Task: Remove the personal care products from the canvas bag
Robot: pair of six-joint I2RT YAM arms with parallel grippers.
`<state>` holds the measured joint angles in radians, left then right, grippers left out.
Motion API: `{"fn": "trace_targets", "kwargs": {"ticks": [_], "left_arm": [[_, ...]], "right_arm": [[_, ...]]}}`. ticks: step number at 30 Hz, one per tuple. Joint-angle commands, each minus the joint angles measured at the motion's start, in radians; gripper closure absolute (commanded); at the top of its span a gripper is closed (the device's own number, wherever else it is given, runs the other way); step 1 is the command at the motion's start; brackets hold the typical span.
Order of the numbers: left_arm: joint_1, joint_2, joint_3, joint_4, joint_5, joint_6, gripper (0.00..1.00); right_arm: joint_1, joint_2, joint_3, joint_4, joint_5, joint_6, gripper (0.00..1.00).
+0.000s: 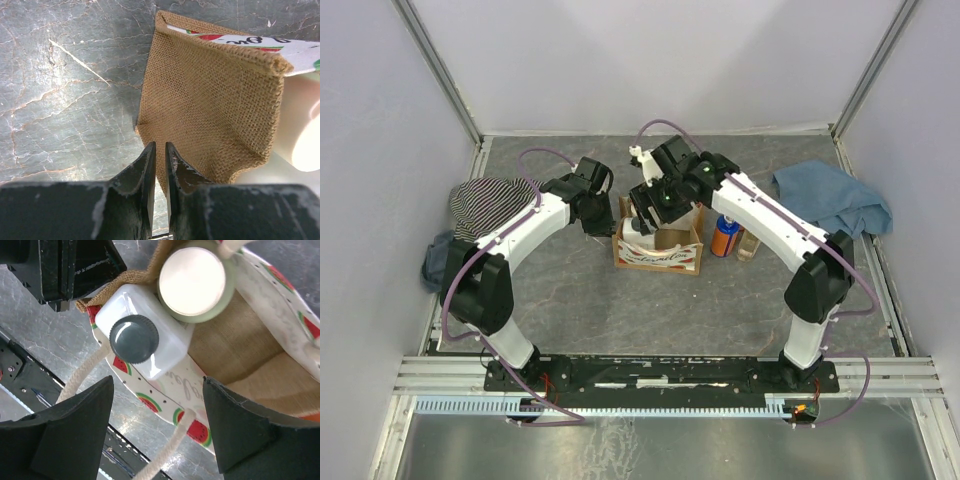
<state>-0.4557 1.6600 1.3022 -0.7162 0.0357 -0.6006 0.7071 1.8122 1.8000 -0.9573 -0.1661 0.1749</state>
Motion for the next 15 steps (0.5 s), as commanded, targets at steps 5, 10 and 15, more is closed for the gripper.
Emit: {"fn": "trace_targets", "kwargs": {"ticks": [5, 10, 15], "left_arm": [[-0.002, -0.018, 0.032, 0.0, 0.014, 0.019, 0.8], [-0.003, -0.015, 0.034, 0.0, 0.014, 0.019, 0.8], [-0.003, -0.014, 0.035, 0.0, 0.012, 0.021, 0.8]], "right_arm": [[0.032, 0.038, -0.083, 0.168, -0.123, -0.077, 0.21], [0.055, 0.053, -0.115, 0.212, -0.14, -0.107, 0.28], [0.097, 0.058, -0.123, 0.239, -0.087, -0.141, 0.37]]}}
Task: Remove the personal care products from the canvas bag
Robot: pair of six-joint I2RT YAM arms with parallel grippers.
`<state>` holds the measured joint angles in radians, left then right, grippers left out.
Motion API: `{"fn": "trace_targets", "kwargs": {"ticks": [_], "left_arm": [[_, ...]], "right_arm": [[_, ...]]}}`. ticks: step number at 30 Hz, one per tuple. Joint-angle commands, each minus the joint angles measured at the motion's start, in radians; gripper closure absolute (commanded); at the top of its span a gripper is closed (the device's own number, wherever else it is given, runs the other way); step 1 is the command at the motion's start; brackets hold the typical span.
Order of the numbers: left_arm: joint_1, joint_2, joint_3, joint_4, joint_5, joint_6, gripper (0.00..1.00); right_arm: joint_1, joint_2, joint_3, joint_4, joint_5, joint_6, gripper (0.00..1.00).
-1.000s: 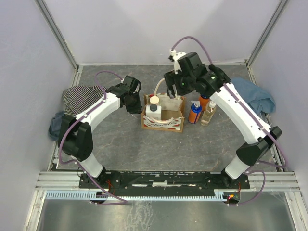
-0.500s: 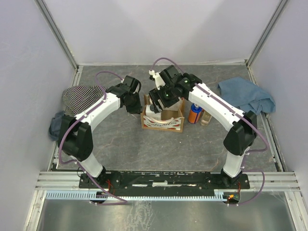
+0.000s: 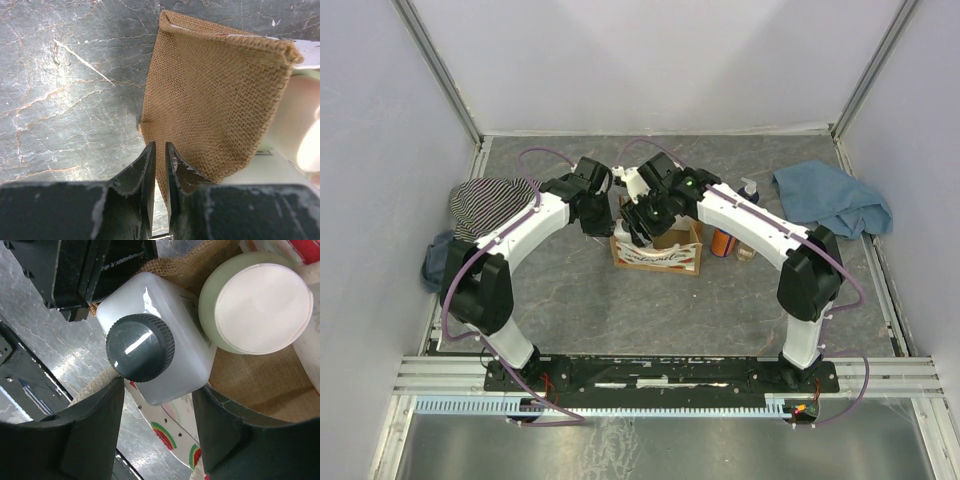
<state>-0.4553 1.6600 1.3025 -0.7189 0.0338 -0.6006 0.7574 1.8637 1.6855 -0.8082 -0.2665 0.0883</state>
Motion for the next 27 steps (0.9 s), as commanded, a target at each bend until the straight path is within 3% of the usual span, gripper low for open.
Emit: {"fn": "trace_targets", "kwargs": {"ticks": [1, 9, 18, 27], "left_arm": [[-0.003, -0.014, 0.035, 0.003, 0.013, 0.022, 0.8], [-0.003, -0.014, 0.037, -0.005, 0.007, 0.028, 0.8], [-0.002, -0.013, 0.042, -0.009, 0.006, 0.033, 0.79], [-0.003, -0.016, 0.051, -0.03, -0.014, 0.046, 0.79]], "right_arm": [[0.058, 0.004, -0.012, 0.1, 0.038, -0.063, 0.36], [0.09, -0.008, -0.012, 0.136, 0.183, -0.125, 0.15], [0.091, -0.021, -0.019, 0.207, 0.249, -0.161, 0.1], [0.091, 0.045, 0.041, 0.227, 0.228, -0.186, 0.11]]}}
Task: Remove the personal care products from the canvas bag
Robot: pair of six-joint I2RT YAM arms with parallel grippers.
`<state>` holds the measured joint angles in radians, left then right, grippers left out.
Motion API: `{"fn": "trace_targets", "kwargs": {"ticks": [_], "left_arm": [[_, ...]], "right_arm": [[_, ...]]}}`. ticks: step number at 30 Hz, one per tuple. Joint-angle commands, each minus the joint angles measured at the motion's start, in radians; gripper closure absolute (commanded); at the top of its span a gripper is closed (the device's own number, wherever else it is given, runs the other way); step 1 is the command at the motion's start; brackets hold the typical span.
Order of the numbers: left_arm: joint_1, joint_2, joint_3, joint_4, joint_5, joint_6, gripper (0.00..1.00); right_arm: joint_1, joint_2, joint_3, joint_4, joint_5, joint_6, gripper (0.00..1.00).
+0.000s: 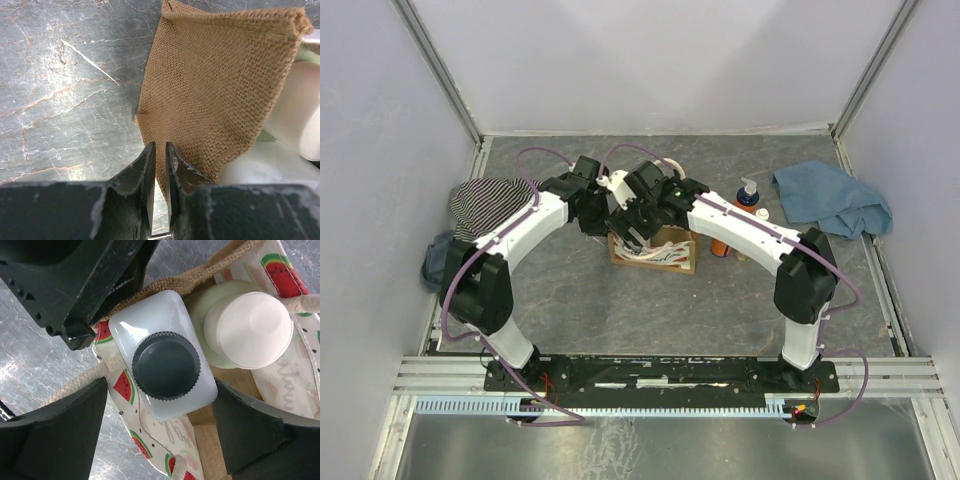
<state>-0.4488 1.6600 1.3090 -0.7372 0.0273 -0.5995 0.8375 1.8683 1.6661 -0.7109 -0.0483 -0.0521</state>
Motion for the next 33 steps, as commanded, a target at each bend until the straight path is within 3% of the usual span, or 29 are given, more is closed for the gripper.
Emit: {"fn": "trace_targets", "kwargs": {"ticks": [1, 10, 33], "left_arm": [[-0.008, -0.015, 0.047, -0.015, -0.012, 0.048, 0.79], [-0.008, -0.006, 0.063, -0.026, -0.016, 0.055, 0.79], [-0.008, 0.005, 0.058, -0.028, -0.01, 0.064, 0.79]], "right_arm": [[0.011, 0.049, 0.07, 0.131, -0.004, -0.044, 0.13], [0.008, 0.118, 0.117, 0.127, -0.079, -0.022, 0.35], [-0.052, 0.095, 0.212, 0.094, -0.277, 0.065, 0.34]]}}
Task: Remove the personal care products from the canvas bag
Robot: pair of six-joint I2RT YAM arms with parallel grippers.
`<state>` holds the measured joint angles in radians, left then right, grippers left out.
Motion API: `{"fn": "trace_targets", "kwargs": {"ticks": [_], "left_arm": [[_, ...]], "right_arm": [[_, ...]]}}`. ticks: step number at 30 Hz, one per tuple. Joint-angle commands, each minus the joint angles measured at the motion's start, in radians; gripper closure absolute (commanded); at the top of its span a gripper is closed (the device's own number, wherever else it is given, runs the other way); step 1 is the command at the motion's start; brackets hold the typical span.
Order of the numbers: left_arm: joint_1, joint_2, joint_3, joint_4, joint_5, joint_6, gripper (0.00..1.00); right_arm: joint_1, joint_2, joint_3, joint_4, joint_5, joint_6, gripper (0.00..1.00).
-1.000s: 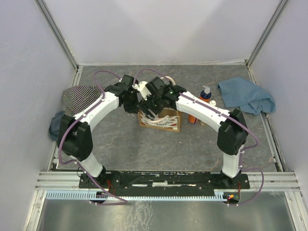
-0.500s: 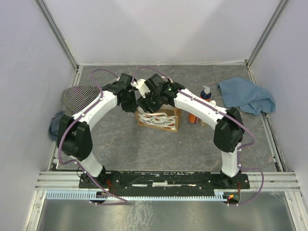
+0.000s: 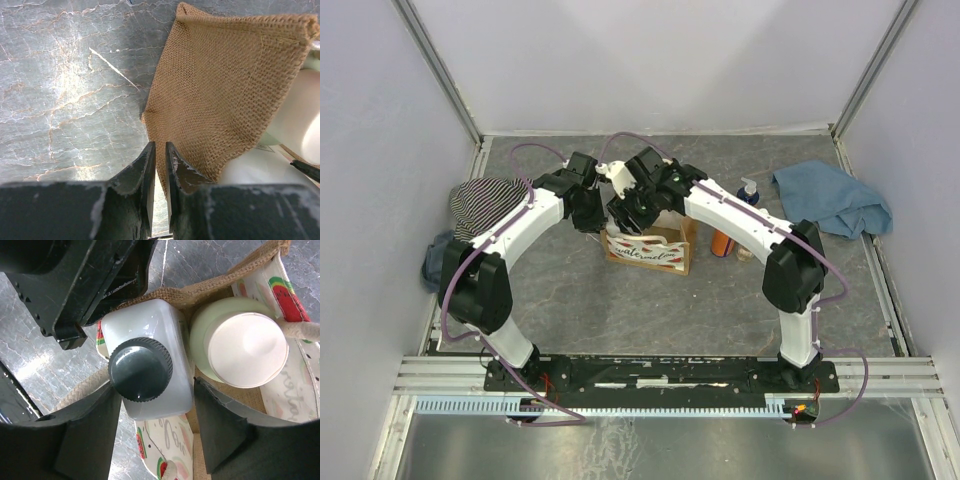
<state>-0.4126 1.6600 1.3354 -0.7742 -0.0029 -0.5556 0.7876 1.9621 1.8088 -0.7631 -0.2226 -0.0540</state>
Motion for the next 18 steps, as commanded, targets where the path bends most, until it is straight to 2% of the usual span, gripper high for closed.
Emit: {"fn": "trace_targets", "kwargs": {"ticks": [1, 7, 15, 18], "left_arm": [[-0.044, 0.007, 0.033, 0.009, 0.022, 0.02, 0.79], [-0.044, 0.01, 0.037, 0.01, 0.027, 0.019, 0.79], [-0.044, 0.02, 0.046, 0.009, 0.03, 0.019, 0.79], [-0.044, 0.023, 0.049, 0.009, 0.031, 0.019, 0.79]], "right_arm": [[-0.005, 0.003, 0.07, 0.146, -0.109, 0.072, 0.35], [-0.011, 0.05, 0.096, 0.125, -0.124, 0.086, 0.37], [-0.008, 0.093, 0.112, 0.125, -0.064, 0.11, 0.43], [-0.007, 0.087, 0.105, 0.117, -0.046, 0.112, 0.55]]}}
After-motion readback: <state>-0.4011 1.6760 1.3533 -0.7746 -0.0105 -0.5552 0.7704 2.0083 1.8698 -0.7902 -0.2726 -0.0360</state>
